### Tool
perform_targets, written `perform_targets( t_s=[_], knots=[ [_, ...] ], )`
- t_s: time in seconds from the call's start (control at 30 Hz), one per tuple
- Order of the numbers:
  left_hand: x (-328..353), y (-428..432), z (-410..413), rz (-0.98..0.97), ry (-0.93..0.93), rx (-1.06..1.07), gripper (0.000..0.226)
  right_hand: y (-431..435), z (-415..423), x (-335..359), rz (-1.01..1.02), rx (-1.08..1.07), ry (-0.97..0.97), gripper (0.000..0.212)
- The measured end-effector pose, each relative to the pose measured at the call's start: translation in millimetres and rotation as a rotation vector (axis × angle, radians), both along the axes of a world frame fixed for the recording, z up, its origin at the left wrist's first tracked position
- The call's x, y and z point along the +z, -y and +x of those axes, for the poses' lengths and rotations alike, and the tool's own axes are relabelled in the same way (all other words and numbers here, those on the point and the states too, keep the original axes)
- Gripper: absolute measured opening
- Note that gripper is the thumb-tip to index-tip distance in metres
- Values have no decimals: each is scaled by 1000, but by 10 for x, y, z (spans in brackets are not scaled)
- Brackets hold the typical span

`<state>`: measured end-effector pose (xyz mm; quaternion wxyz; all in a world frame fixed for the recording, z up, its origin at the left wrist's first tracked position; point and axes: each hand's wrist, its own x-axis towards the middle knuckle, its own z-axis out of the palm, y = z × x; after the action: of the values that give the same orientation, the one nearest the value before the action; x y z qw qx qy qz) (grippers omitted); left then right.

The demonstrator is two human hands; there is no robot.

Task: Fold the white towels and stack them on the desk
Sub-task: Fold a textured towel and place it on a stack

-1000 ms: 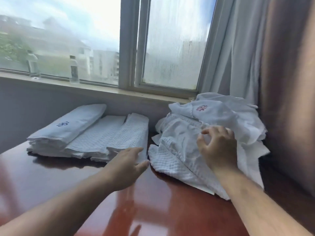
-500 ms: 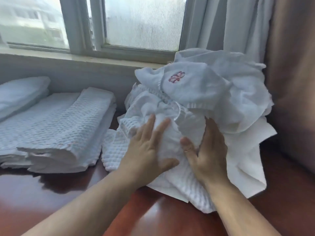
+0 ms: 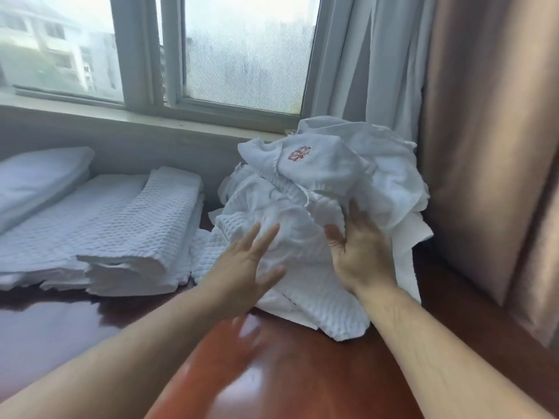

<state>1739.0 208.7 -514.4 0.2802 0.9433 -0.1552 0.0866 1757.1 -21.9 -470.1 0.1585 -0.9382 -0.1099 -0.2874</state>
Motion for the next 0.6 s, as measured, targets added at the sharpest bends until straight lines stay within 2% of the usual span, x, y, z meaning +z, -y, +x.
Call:
perform_targets(
  t_s=[0.03, 0.1, 0.17, 0.27, 0.3, 0.33, 0.4, 0.47, 0.53, 0.6],
  knots=[
    [46, -57, -135, -32, 2, -10, 74, -73, -158, 82, 30, 13, 61, 66],
    [114, -153, -393, -167, -25, -46, 75, -261, -469, 205, 254, 172, 86, 72],
    [199, -218, -628, -459, -145, -108, 81, -491, -737, 308, 555, 393, 2, 72],
    [284, -380, -887, -1207, -476, -233, 103, -765, -1022, 409, 919, 640, -372, 59],
    [289, -469, -938, -1383, -566, -279, 108, -818, -1082, 385, 951, 701, -526, 51],
    [301, -549, -985, -1475, -626, -308, 109, -849, -1119, 341, 943, 752, -667, 47],
    [297, -661, -1039, -1493, -684, -285, 104, -868, -1175, 232, 828, 771, -877, 54],
    [313, -711, -1031, -1403, -712, -175, 91, -873, -1176, 170, 722, 719, -955, 70],
    [350, -704, -1000, -1291, -751, -123, 84, -876, -1099, 168, 686, 592, -814, 69],
    [368, -659, -911, -1180, -674, -14, 75, -832, -924, 154, 619, 378, -532, 50]
  ],
)
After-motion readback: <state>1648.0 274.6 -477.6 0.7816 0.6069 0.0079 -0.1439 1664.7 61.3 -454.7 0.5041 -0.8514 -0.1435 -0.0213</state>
